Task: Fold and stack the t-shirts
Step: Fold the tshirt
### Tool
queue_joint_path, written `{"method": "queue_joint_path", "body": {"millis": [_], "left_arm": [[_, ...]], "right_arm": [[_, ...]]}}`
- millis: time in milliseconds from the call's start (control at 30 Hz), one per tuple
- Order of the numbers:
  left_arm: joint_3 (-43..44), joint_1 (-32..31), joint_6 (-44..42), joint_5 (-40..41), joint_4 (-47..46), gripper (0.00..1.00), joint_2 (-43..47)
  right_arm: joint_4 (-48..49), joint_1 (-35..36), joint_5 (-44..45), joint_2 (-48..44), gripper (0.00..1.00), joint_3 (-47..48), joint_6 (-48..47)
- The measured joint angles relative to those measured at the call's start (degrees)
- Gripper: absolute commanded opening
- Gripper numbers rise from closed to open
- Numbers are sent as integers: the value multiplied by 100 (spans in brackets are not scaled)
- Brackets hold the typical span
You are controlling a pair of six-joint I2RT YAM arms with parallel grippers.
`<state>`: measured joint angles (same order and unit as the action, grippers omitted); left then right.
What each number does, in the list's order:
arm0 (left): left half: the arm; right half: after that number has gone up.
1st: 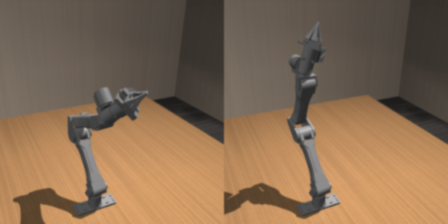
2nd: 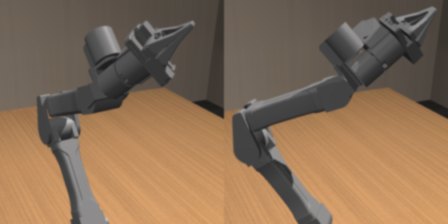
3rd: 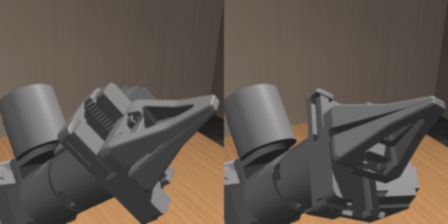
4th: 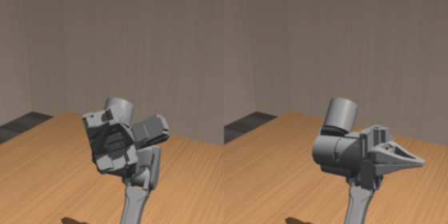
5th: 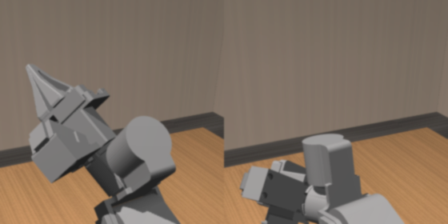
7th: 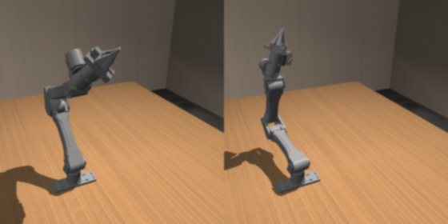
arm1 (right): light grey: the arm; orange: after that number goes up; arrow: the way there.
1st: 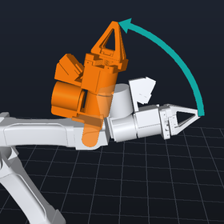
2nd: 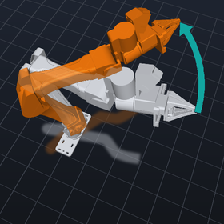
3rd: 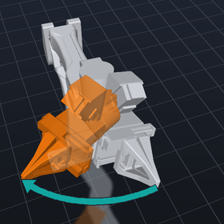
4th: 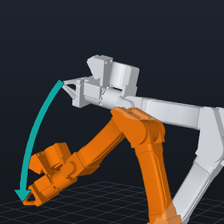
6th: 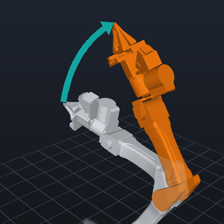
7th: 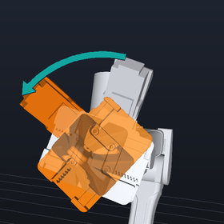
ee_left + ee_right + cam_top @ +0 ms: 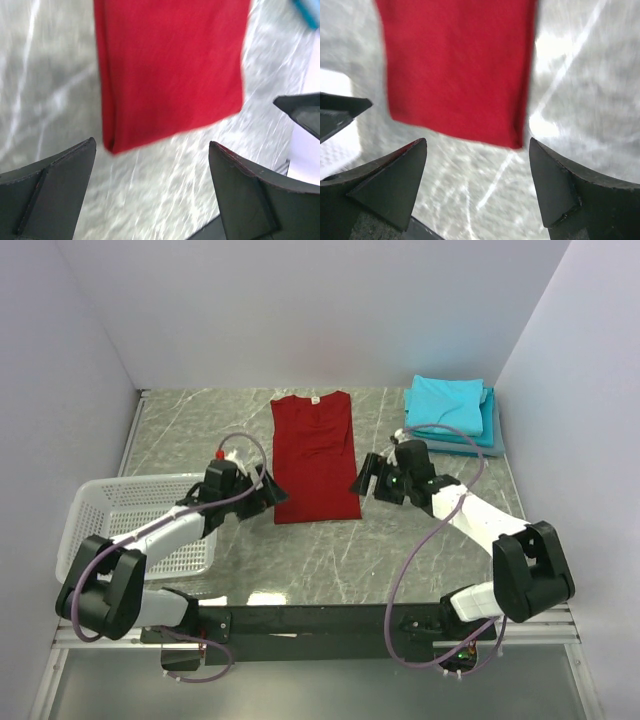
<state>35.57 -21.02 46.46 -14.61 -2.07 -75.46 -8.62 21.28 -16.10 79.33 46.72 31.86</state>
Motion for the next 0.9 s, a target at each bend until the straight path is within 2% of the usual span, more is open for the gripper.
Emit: {"method": "queue_joint_path", "body": {"millis": [100, 267, 333, 367, 433, 467, 533, 633, 667, 733, 767, 833, 867, 900], "left_arm": [[-387, -125, 101, -101, -35, 99, 98], [-625, -219, 151, -114, -192, 81, -61], [-632, -216, 157, -98, -269, 75, -214], [-632, -216, 155, -96, -313, 69, -293], [-632, -216, 177, -66, -411, 65, -396], [-632, -216, 186, -57, -446, 60, -439], [-632, -216, 192, -9, -544, 57, -544], [-629, -216, 197, 50, -706, 41, -680], [-629, -216, 208, 57, -754, 32, -737], [-621, -214, 227, 149, -782, 23, -837], [-619, -210, 236, 170, -802, 13, -879], [-621, -212, 245, 254, -804, 5, -894], [-621, -212, 249, 280, -807, 1, -903], [-621, -212, 254, 297, -817, 1, -903]], "right_arm": [[35, 35, -50, 4, 87, -374, 81], [179, 61, -131, 166, 85, -527, 203], [295, 61, -144, 271, 81, -527, 221], [345, 61, -151, 332, 79, -527, 236], [404, 61, -188, 492, 69, -527, 234], [426, 63, -210, 575, 67, -527, 256], [479, 68, -240, 730, 66, -527, 271], [540, 72, -260, 918, 62, -527, 282], [553, 72, -267, 975, 61, -527, 289], [557, 72, -269, 1029, 58, -527, 293], [570, 72, -269, 1040, 54, -527, 297], [599, 72, -269, 1062, 52, -527, 304], [614, 72, -275, 1086, 45, -527, 304], [623, 76, -291, 1115, 43, -527, 297]]}}
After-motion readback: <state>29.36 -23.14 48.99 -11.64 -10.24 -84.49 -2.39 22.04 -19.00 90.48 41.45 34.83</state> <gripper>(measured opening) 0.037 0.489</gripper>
